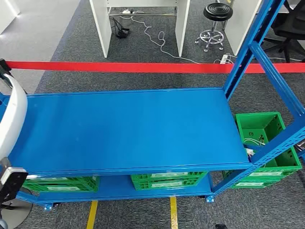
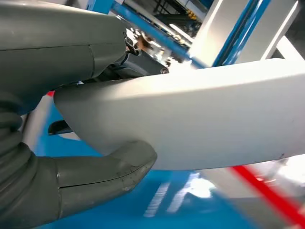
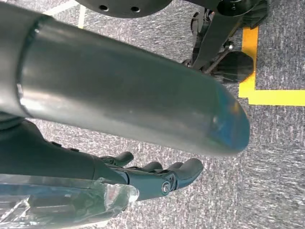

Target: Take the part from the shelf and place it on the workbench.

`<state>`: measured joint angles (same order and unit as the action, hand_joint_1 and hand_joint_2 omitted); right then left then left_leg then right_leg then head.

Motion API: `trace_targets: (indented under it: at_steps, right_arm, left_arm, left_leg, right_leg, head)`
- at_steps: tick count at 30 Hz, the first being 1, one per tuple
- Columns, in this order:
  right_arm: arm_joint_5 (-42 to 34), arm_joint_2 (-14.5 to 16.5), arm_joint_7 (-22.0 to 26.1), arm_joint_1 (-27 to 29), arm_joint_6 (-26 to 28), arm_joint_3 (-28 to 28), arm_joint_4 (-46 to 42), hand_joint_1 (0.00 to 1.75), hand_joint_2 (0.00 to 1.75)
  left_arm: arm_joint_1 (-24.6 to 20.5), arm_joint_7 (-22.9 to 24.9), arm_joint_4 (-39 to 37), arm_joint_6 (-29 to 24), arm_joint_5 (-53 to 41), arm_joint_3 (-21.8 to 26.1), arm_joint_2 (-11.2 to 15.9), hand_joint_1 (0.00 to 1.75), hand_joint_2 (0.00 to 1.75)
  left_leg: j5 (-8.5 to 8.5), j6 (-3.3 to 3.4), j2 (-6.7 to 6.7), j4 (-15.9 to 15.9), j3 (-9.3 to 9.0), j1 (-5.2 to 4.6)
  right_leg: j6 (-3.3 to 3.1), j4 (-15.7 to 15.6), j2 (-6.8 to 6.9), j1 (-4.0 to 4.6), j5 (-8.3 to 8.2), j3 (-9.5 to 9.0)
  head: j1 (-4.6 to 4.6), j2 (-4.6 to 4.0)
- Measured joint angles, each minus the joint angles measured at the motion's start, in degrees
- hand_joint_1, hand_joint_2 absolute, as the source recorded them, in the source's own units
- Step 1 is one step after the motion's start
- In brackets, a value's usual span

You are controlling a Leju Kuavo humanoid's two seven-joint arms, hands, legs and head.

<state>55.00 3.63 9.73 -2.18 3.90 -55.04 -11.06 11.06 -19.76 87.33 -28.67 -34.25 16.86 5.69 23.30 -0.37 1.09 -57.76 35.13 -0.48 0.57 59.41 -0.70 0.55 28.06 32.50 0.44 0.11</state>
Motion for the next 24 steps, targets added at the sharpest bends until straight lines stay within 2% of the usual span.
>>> trace_targets:
  at_steps: [5, 9, 14, 19, 24]
  right_arm:
    - [0.2, 0.0, 0.5, -0.1, 0.0, 0.0, 0.0, 0.00, 0.00]
    - [0.7, 0.1, 1.1, -0.2, 0.0, 0.0, 0.0, 0.00, 0.00]
    - [0.9, 0.1, 1.7, -0.2, -0.2, -0.2, 0.0, 0.00, 0.00]
    - [1.1, 0.1, 1.8, -0.4, -0.4, -0.5, 0.0, 0.00, 0.00]
    - [1.3, 0.1, 1.9, -0.4, -0.5, -0.9, 0.0, 0.00, 0.00]
  left_arm:
    - [-0.2, -5.4, 2.1, 3.5, 11.0, -0.8, -2.5, 1.75, 1.75]
    - [-0.2, -9.3, 4.3, 12.0, 23.2, -3.3, -4.5, 1.75, 1.75]
    - [0.1, -12.0, 7.0, 19.7, 31.1, -8.1, -6.1, 1.75, 1.75]
    - [0.7, -12.9, 9.1, 23.4, 34.2, -12.9, -6.5, 1.75, 1.75]
    - [0.9, -14.3, 10.1, 24.8, 34.5, -14.8, -6.5, 1.75, 1.75]
  left_leg:
    - [0.00, 0.00, 0.00, 0.0, 0.00, -0.01]
    - [0.00, 0.01, 0.00, 0.0, 0.00, -0.02]
    - [-0.03, 0.04, -0.01, 0.0, 0.00, -0.03]
    - [-0.04, 0.06, -0.01, 0.0, 0.00, -0.03]
    - [-0.05, 0.06, -0.01, 0.0, -0.01, -0.03]
  right_leg:
    - [0.02, 0.0, 0.00, -0.01, -0.01, 0.00]
    - [0.04, 0.0, 0.00, -0.02, -0.02, -0.01]
    - [0.10, 0.0, -0.03, -0.04, -0.11, -0.53]
    - [0.11, 0.0, -0.04, -0.04, -0.12, -0.58]
    - [0.12, 0.0, -0.03, -0.03, -0.12, -0.57]
  head:
    - [-0.01, 0.00]
    - [-0.01, 0.00]
    - [-0.01, 0.00]
    - [-0.02, 0.00]
    - [-0.01, 0.00]
